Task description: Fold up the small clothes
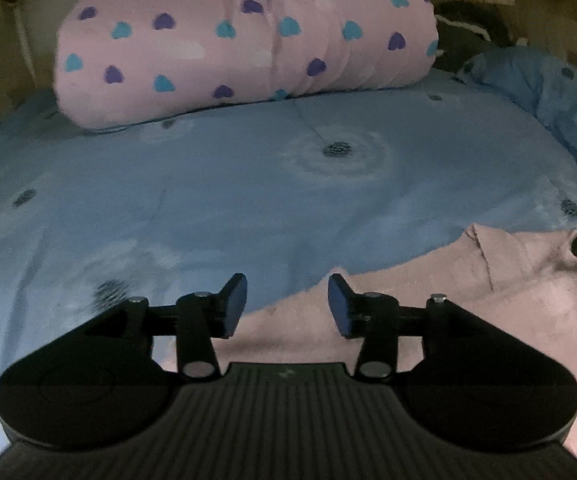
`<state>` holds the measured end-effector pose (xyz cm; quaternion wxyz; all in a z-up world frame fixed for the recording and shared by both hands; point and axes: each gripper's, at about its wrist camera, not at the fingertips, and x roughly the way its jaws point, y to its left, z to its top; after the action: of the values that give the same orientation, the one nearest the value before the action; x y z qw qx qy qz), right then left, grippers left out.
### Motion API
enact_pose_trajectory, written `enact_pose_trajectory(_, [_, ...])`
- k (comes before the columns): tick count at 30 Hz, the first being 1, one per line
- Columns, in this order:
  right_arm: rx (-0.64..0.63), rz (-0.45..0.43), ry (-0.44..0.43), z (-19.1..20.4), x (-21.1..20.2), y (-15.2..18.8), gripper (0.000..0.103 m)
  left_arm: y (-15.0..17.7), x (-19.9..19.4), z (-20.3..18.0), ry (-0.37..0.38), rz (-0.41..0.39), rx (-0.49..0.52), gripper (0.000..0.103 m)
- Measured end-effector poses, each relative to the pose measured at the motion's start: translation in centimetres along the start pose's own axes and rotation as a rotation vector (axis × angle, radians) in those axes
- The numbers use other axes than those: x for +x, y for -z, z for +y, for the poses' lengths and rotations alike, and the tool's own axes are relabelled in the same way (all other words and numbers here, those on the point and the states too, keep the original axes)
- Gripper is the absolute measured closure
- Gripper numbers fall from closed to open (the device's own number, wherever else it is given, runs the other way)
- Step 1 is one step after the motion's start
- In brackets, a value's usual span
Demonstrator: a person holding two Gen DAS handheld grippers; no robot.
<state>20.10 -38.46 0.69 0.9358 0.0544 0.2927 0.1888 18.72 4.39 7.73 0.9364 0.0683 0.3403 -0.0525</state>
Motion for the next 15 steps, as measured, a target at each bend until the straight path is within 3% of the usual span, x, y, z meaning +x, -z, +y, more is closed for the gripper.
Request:
enact_pose_trajectory(8, [0.013, 0.049, 0.022, 0.8, -7.4, 4.0, 0.09, 5.2, -8.9, 2.4, -0.006, 0.064, -0.035, 0.045])
enact_pose_trajectory(15, [-0.022, 0.107, 0.12, 2.4, -11.9, 8.3, 0.09, 11.9, -14.4, 2.9, -0.006, 0.134, -0.099, 0.043])
